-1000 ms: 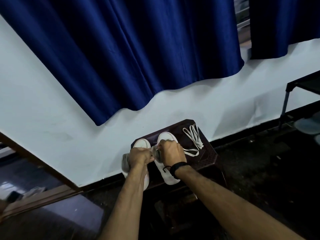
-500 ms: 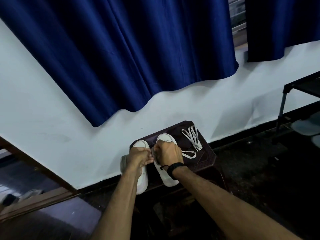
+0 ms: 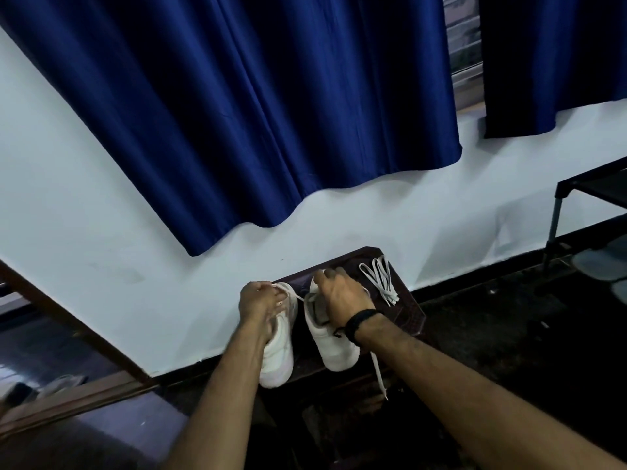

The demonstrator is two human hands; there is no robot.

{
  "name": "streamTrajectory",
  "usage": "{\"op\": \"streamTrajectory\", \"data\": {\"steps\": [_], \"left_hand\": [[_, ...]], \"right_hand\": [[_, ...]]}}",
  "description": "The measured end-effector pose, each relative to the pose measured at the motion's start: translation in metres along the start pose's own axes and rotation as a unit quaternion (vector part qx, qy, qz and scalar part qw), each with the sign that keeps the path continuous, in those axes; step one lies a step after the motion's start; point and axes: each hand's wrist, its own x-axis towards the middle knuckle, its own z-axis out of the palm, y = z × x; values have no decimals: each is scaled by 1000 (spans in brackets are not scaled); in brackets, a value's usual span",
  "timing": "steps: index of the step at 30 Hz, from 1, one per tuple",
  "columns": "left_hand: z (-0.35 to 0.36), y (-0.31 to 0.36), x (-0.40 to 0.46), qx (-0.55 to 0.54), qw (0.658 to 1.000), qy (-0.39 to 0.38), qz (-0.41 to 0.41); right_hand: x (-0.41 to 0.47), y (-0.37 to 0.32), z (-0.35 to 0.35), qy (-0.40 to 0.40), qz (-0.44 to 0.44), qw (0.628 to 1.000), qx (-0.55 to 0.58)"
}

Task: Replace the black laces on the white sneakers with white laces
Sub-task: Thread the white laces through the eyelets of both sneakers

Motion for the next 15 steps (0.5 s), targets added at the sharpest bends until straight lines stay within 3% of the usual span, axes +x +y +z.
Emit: {"op": "streamTrajectory", "data": {"steps": [2, 5, 8, 12, 14, 15], "left_hand": [[-9, 7, -1, -59, 998, -10, -30], [-18, 13, -2, -75, 997, -9, -21], [-28, 21, 4, -46, 997, 48, 33], [-65, 42, 6, 123, 956, 212, 161], [-82, 42, 6, 259, 924, 227, 168], [-84, 40, 3, 371, 886, 219, 173]], "right_hand": [[16, 4, 0, 22, 2, 1000, 8], [23, -3, 10, 65, -4, 992, 112], [9, -12, 34, 101, 21, 992, 74], [4, -15, 36, 122, 144, 981, 33], [1, -19, 36, 133, 202, 969, 56], [0, -20, 37, 128, 228, 963, 71]]}}
